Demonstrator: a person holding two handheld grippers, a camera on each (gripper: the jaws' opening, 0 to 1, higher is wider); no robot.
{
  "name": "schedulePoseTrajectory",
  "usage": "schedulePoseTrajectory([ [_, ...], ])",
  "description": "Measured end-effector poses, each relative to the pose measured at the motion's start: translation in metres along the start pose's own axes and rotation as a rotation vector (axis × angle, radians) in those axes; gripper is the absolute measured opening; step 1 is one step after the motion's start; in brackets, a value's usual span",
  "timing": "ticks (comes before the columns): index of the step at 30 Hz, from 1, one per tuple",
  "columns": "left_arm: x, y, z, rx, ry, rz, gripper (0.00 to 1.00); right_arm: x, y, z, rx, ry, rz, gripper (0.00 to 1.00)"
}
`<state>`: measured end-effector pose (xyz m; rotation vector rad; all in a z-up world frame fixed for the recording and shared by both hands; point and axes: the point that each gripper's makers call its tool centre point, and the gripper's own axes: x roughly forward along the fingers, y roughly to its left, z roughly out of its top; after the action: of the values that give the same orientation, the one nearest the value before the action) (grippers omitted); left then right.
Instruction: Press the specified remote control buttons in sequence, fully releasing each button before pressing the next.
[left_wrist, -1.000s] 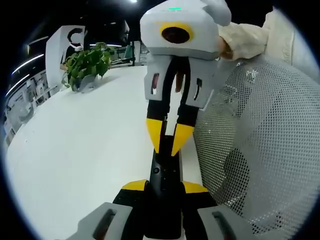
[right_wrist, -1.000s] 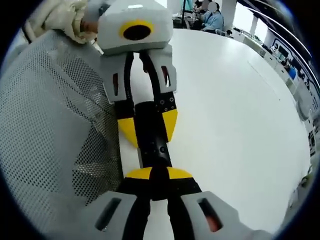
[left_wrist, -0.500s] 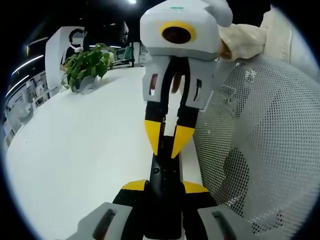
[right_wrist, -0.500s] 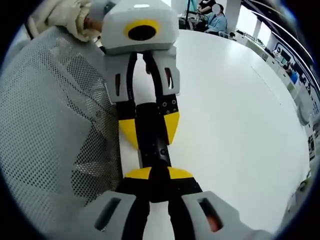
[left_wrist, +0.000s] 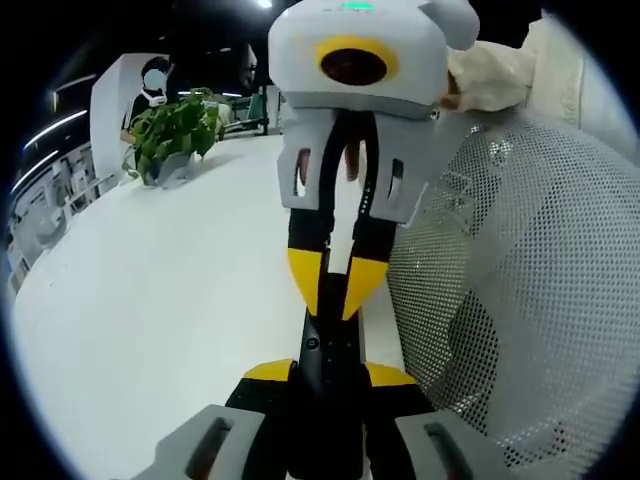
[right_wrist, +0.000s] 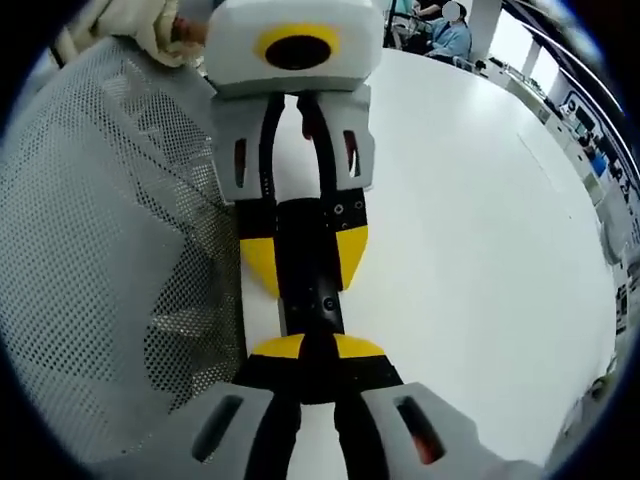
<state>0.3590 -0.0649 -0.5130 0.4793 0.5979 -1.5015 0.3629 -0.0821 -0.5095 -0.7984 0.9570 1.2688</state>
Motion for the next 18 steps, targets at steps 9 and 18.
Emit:
schedulePoseTrajectory([
  [9,-0.0001,0.001,0.0,0.009,0.008,0.002,0.25,-0.0038,-0.0003,-0.001,0.072,-0.132,-0.042,0.08],
  [18,-0.0011,0.0014,-0.0001,0.012,0.011,0.001,0.25,-0.0014,-0.0005,0.0033,0.024,-0.088,-0.044,0.08],
])
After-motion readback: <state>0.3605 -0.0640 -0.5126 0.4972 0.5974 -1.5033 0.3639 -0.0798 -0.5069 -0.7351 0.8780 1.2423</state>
